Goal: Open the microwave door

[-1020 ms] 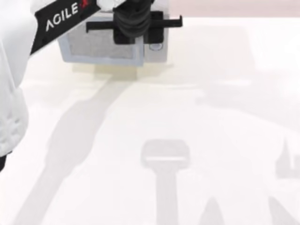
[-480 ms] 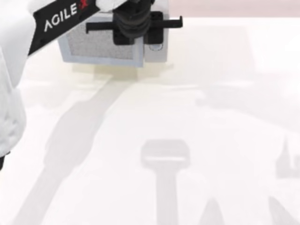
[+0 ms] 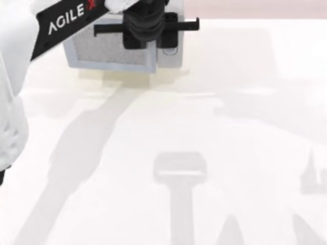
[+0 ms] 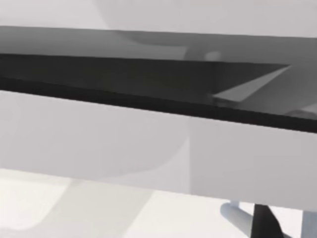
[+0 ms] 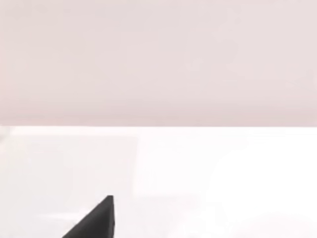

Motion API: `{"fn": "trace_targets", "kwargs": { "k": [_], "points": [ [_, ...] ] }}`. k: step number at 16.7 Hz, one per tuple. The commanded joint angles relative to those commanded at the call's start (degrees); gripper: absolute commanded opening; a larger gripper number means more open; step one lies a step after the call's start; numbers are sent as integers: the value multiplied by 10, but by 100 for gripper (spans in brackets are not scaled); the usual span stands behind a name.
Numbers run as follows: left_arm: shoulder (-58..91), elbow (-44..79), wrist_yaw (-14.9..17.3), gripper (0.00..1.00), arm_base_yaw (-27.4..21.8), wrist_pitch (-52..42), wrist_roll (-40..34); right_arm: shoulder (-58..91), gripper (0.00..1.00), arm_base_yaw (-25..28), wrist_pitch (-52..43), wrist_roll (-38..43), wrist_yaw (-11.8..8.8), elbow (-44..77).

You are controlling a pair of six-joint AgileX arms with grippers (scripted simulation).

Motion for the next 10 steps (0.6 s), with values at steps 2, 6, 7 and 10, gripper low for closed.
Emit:
{"fn": "trace_targets", "kwargs": {
  "k": [2, 6, 7, 10],
  "points": [
    [0, 0, 0, 0, 0, 0, 0, 0, 100, 0, 0, 0, 0, 0],
    [0, 0, 0, 0, 0, 0, 0, 0, 100, 0, 0, 0, 0, 0],
    [0, 0, 0, 0, 0, 0, 0, 0, 100, 0, 0, 0, 0, 0],
    [6, 1, 6, 0, -5, 1, -4, 0, 100, 0, 0, 0, 0, 0]
  ]
}}
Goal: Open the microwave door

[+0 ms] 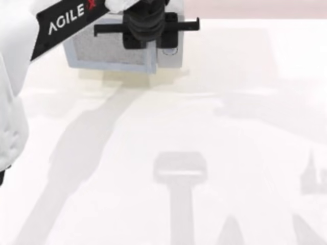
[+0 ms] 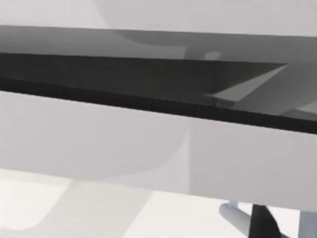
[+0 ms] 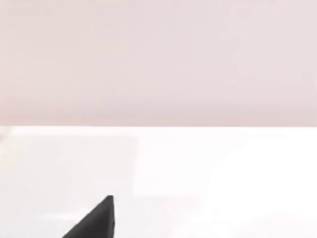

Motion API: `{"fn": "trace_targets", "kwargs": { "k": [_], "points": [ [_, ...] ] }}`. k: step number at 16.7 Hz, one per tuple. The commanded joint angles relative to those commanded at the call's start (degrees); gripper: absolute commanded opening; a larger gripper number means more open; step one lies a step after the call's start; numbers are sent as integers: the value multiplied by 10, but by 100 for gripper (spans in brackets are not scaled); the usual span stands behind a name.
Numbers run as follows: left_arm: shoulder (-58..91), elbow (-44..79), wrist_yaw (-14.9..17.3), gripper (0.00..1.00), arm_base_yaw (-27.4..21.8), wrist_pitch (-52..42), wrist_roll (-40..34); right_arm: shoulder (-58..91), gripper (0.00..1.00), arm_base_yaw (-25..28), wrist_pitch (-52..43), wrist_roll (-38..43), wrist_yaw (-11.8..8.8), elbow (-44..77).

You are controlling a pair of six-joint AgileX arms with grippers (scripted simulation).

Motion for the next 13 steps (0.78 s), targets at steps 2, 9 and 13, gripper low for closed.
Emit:
{"fn": "trace_targets", "kwargs": {
  "k": [2, 9, 13],
  "points": [
    [-7, -10, 0, 0, 1, 5, 7, 0, 100, 0, 0, 0, 0, 0],
    [-68, -101, 22, 0, 10, 51, 62, 0, 100, 0, 0, 0, 0, 0],
    [-68, -101, 22, 0, 10, 51, 62, 0, 100, 0, 0, 0, 0, 0]
  ]
}}
